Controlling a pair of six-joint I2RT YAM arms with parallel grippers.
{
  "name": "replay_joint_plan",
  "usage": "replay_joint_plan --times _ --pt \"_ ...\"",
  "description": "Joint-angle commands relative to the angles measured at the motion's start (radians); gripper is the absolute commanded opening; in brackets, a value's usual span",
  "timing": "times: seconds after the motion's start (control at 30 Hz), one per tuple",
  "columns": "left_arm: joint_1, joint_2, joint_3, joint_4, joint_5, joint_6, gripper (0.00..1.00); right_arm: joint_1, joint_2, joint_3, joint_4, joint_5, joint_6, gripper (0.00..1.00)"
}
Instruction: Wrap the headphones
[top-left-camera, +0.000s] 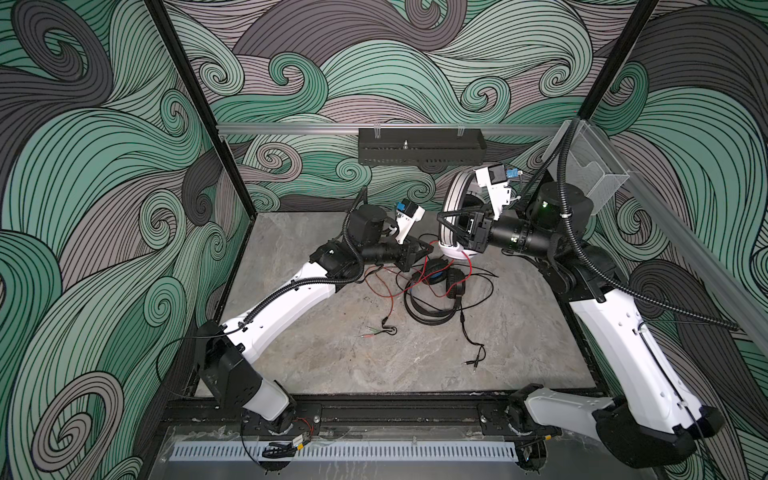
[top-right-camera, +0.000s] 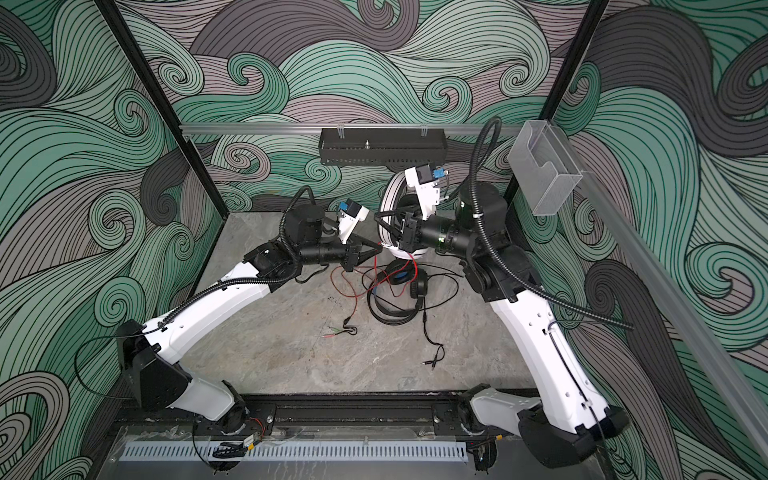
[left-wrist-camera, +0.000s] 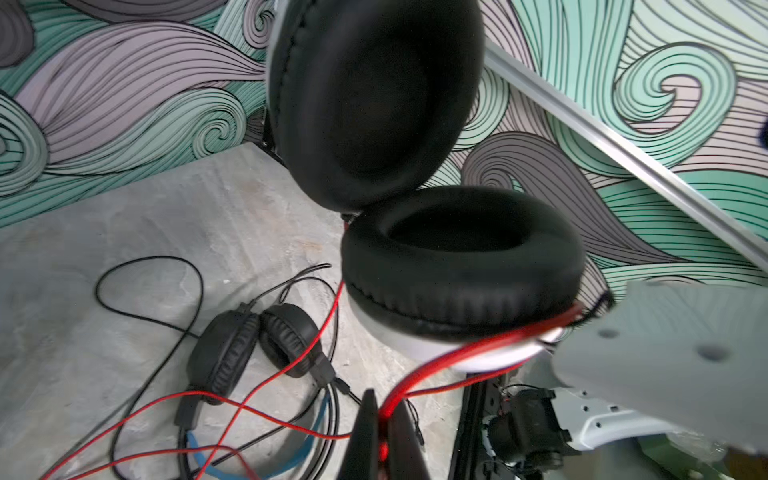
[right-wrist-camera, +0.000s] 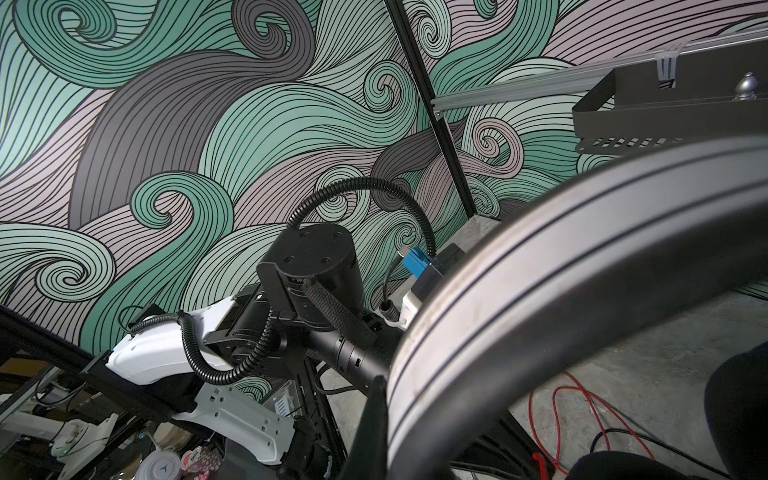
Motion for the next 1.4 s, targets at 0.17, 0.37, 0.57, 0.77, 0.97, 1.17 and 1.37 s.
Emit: replay_joint_plan --times 0.17,0.37,0.57,0.77,0.97,1.17,1.37 --pt "0.203 -0.182 -0.103 -0.087 -0.421 -0.203 0.0 0.005 -0.052 0.009 0.009 0.008 -0.079 0.0" --pt "0.576 -0.286 -0.204 -0.252 -0.54 -0.289 0.0 0.004 -0.075 0.004 -0.013 0.014 -0.096 0.0" --pt "0.993 -0.3 -0.346 -0.334 -0.546 -0.253 0.0 0.002 -0.08 0.029 -0.036 0.031 -0.121 0.0" --pt "1.187 -0.256 -0.43 -0.323 -0.471 -0.325 0.0 -0.001 -0.066 0.072 -0.056 0.047 -0.146 0.0" --pt "1.195 -0.188 -0.365 -0.321 -0.305 -0.24 0.0 -0.007 -0.05 0.094 -0.064 0.057 -0.156 0.0" --pt "0.879 -0.265 -0.312 -0.276 -0.126 -0.013 0.99 -0.006 -0.034 0.093 -0.059 0.052 -0.154 0.0" --pt "0.631 -0.379 -0.272 -0.306 0.1 0.136 0.95 -0.005 -0.015 0.099 -0.058 0.048 -0.148 0.0"
